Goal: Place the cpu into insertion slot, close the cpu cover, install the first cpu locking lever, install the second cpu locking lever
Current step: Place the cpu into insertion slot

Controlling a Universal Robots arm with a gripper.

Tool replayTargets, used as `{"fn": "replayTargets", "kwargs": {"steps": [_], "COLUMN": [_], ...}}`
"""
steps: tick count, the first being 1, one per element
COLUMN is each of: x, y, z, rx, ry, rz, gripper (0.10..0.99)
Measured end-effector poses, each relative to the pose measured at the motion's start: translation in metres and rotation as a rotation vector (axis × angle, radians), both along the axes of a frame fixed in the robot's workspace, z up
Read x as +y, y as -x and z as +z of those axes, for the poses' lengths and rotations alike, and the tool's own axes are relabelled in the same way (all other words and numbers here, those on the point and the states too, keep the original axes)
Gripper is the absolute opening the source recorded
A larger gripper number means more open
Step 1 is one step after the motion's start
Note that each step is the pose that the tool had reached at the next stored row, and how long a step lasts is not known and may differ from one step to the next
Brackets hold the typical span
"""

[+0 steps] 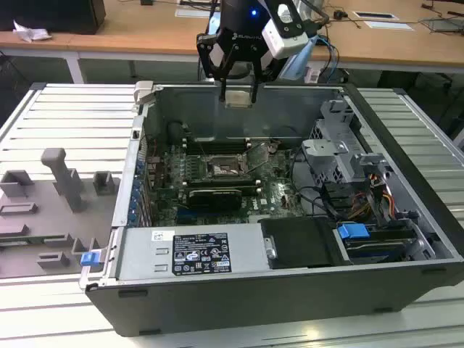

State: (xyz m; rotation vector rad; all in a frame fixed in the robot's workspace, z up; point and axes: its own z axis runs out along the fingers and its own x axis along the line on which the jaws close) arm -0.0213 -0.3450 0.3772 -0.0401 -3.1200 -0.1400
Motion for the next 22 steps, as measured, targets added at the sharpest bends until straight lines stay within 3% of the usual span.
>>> {"fn": "replayTargets", "kwargs": {"steps": [2,8,22], "x": [0.0000,-0.0001,0.0000], "y": [0.0000,0.0000,0.0000], "z": [-0.0011,-0.0033,-0.0044], "rx": [0.0000,0.0001,0.0001], "ry": [0.000,0.001,0.001], "rz": [-0.038,-0.043,-0.173], "gripper": [0.541,0.541,0.541]}}
